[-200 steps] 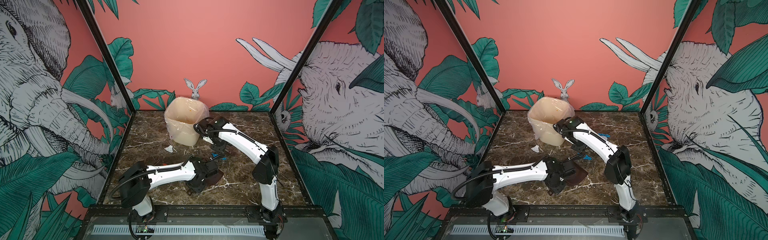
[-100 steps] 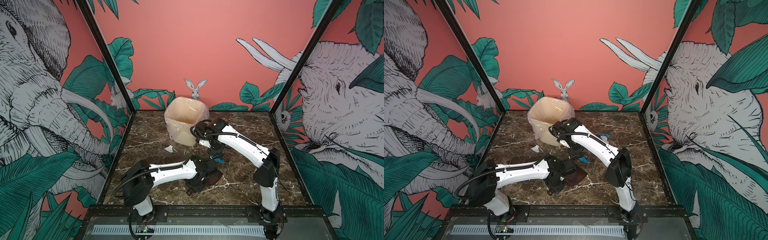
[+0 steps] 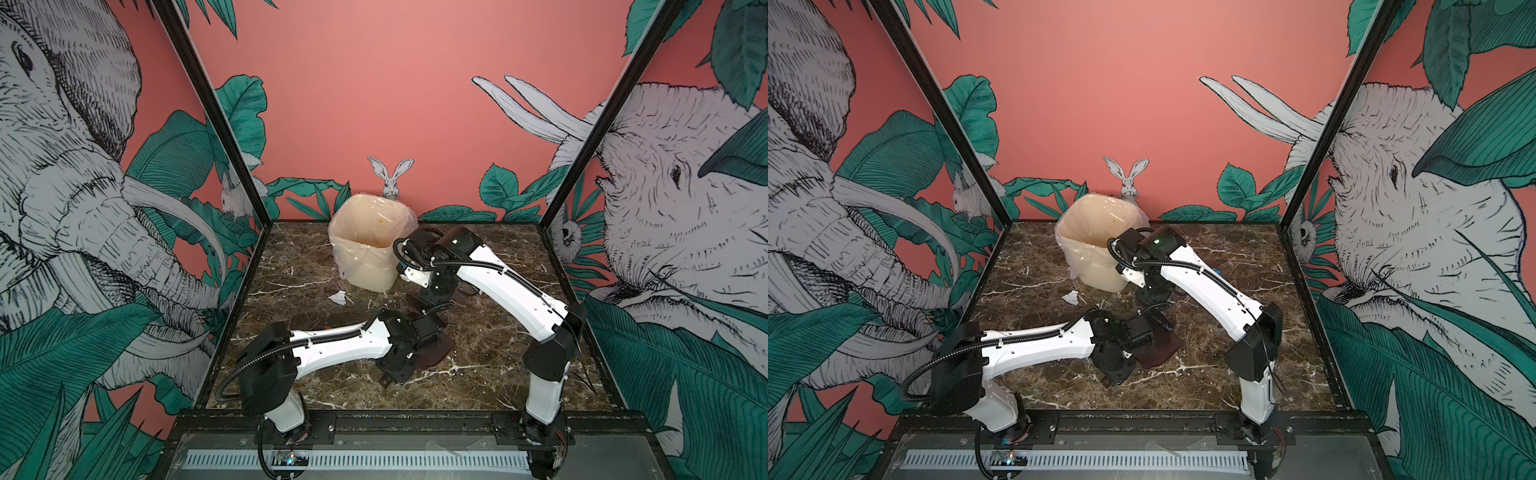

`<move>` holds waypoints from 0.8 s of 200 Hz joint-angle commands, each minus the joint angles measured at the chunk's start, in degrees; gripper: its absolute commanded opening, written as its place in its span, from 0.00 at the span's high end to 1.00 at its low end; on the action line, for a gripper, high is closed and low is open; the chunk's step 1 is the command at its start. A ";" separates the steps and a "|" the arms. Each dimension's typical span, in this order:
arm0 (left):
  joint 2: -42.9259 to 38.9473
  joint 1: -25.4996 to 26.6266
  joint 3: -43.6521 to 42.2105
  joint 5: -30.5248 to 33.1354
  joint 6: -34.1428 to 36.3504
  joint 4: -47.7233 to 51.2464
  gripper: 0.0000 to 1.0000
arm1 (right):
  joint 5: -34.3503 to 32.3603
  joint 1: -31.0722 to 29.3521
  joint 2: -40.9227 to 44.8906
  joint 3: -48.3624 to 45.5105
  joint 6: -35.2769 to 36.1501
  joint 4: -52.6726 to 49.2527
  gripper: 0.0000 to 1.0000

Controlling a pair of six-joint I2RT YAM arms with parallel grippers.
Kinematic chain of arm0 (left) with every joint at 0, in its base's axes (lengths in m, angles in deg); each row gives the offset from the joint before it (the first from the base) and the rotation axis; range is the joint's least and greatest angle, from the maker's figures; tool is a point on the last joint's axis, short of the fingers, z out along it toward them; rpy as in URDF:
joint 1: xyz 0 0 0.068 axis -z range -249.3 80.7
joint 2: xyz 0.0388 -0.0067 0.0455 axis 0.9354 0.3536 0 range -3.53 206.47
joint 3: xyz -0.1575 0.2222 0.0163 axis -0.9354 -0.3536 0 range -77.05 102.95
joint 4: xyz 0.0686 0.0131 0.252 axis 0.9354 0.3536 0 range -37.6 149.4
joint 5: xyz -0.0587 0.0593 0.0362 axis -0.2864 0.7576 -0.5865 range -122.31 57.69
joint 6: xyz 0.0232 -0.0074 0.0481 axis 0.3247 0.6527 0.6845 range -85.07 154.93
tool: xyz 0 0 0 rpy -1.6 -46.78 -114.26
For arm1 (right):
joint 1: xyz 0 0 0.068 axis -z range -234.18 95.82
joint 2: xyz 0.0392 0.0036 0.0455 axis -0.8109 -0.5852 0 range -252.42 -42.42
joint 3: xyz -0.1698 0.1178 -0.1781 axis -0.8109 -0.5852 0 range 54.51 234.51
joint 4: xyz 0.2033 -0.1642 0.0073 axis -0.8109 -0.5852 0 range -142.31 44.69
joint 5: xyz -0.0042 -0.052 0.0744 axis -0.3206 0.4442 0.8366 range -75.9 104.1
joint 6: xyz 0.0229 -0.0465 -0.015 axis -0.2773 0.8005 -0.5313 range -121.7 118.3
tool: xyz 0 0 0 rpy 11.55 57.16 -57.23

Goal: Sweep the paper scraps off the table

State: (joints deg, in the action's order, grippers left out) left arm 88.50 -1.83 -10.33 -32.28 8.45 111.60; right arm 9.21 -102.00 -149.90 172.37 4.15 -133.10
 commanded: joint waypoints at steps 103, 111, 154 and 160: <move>-5.27 2.14 -5.31 -0.30 -2.43 7.02 1.00 | -8.07 4.57 2.88 -2.20 -2.24 0.56 1.00; -5.37 2.15 -5.46 -0.13 -2.45 6.89 1.00 | -8.91 4.57 2.28 -1.96 -2.17 -0.15 1.00; -5.73 2.89 -2.34 2.04 -2.26 7.85 1.00 | -10.96 4.64 3.18 -5.45 -3.02 -2.05 1.00; -6.10 3.06 -1.85 2.53 -2.26 8.17 1.00 | -10.51 4.64 4.03 -6.51 -3.29 -1.26 1.00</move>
State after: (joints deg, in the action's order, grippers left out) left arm 84.98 0.44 -14.81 -32.01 7.45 117.45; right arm -0.32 -97.30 -147.78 168.81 2.31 -133.38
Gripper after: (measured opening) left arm 0.290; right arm 0.292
